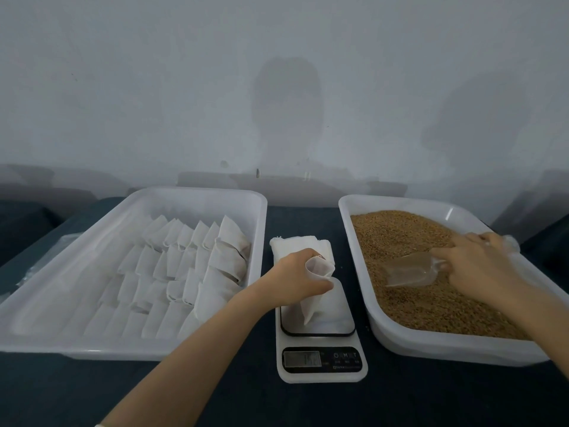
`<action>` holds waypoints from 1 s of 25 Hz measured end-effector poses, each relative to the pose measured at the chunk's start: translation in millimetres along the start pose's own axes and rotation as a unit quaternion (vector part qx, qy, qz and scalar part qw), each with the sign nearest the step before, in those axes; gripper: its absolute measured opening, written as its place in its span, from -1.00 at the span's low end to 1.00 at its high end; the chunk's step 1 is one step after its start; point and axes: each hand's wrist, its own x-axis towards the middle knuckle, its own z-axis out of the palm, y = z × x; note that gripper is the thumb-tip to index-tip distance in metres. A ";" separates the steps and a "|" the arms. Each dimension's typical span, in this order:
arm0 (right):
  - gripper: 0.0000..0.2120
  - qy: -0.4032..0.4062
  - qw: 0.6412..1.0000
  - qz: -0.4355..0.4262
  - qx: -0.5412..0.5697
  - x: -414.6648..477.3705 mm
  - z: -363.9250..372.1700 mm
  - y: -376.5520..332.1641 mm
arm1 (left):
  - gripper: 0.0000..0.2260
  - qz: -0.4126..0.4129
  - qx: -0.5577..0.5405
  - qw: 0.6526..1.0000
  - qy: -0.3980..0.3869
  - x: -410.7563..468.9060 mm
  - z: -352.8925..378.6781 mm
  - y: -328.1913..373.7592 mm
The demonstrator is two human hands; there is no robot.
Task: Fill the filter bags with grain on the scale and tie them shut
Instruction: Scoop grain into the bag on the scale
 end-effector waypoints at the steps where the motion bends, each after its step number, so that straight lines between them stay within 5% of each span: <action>1: -0.60 -0.010 1.000 0.005 0.026 0.9 5.5 -0.3 | -0.63 -0.001 0.000 1.000 -0.001 -0.4 -0.2 0.6; 10: -0.65 -0.075 0.941 0.072 0.321 -5.9 32.3 19.4 | -0.60 -0.009 0.008 1.000 -0.005 -0.6 -0.3 1.9; 19: -0.65 -0.119 0.883 0.094 0.445 -21.8 23.6 27.0 | -0.63 -0.006 0.003 1.000 -0.012 -0.9 -0.1 0.3; 25: -0.64 -0.066 0.906 0.067 0.412 -29.6 -16.5 19.1 | -0.61 -0.007 0.009 1.000 -0.015 -1.6 -0.1 2.3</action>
